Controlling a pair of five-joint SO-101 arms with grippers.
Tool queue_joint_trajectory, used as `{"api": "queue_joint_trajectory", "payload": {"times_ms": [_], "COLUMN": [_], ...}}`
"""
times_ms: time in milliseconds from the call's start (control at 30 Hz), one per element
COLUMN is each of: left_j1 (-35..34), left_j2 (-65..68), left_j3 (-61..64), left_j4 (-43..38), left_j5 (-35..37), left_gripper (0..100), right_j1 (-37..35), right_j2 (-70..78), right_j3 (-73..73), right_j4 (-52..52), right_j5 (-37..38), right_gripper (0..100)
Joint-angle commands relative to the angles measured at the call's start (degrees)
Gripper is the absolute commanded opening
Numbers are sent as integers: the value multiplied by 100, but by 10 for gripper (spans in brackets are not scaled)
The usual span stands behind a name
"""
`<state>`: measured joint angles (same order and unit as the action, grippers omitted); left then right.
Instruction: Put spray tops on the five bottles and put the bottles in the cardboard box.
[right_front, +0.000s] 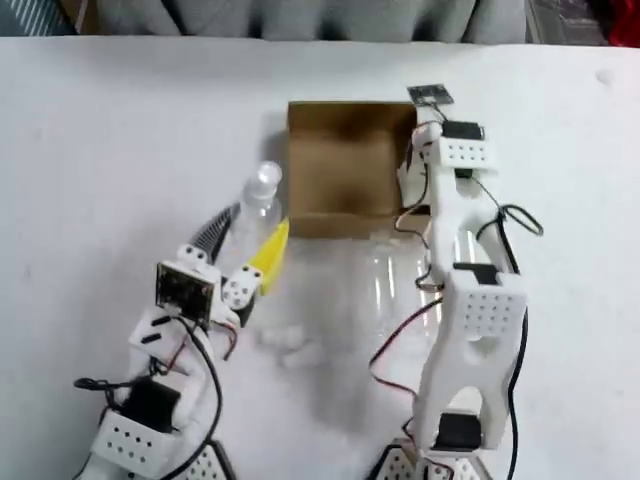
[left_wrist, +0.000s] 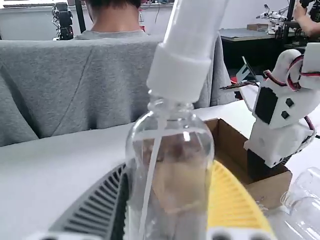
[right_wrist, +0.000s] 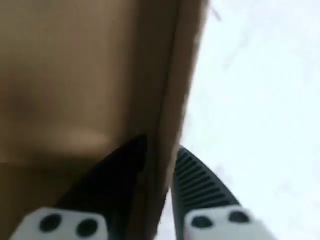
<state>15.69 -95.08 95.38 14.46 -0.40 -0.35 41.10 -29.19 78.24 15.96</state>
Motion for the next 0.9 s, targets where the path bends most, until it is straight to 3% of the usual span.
{"api": "queue_joint_trajectory", "payload": {"times_ms": [0, 300, 633, 733, 867], "left_j1": [31, 22, 22, 22, 22], "left_j2": [-75, -75, -75, -75, -75], "left_j3": [-70, -70, -70, -70, -70], "left_j4": [-167, -167, -167, -167, -158], "left_j5": [-62, -62, -62, -62, -62], "left_gripper": [24, 24, 24, 24, 24], "right_j1": [-198, -268, -426, -426, -391], "right_j2": [-84, -356, -2703, -2949, -2809], "right_j3": [-290, 35, 3182, 3446, 3446], "right_j4": [488, 901, -787, -822, -796], "right_j5": [519, 1081, 1398, 1433, 2119], "right_gripper": [17, 17, 16, 16, 16]}}
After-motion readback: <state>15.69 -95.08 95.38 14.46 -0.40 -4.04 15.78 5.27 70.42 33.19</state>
